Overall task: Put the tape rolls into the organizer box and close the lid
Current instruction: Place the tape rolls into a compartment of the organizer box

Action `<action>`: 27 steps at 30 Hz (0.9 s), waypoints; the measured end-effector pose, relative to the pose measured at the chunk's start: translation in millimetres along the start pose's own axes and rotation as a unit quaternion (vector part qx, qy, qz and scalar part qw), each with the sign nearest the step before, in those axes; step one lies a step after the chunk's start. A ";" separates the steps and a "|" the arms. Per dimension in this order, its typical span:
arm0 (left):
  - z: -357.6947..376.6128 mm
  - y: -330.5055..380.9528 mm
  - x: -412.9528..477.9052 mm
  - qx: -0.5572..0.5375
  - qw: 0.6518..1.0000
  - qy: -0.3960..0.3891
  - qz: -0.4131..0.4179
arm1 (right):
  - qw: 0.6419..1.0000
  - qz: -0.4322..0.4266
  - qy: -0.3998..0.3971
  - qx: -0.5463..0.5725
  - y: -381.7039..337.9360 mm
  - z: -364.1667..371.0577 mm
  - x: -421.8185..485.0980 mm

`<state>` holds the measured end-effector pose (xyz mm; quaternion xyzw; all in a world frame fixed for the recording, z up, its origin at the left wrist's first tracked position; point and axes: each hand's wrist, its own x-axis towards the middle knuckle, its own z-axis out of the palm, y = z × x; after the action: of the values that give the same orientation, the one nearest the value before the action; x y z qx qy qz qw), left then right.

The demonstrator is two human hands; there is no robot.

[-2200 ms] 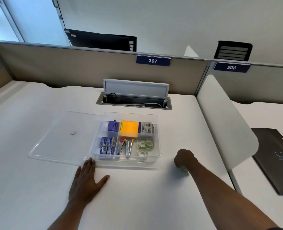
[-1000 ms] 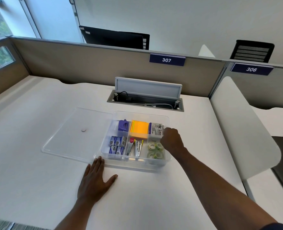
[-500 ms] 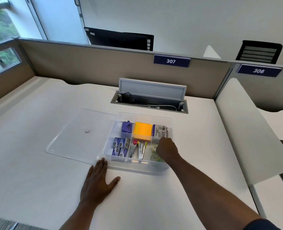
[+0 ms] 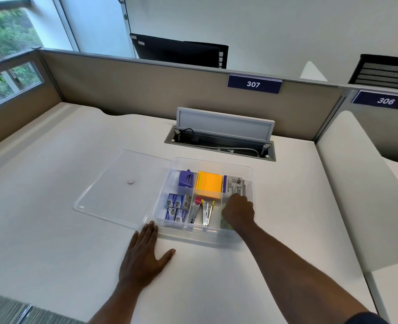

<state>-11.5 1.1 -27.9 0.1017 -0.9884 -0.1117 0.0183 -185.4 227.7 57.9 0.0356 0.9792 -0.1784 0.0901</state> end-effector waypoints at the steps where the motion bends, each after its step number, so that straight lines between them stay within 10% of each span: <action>1: -0.2 0.2 -0.2 -0.002 1.000 0.001 -0.001 | 1.000 -0.004 -0.003 0.005 -0.1 1.0 -0.5; 27: -4.9 3.4 -1.0 0.002 1.000 0.005 -0.002 | 0.991 -0.117 -0.011 0.060 18.2 9.9 -0.3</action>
<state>-10.9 3.6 -22.3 0.1038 -0.9883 -0.1092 0.0230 -181.6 241.2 42.7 -0.0757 0.9630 -0.2469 0.0767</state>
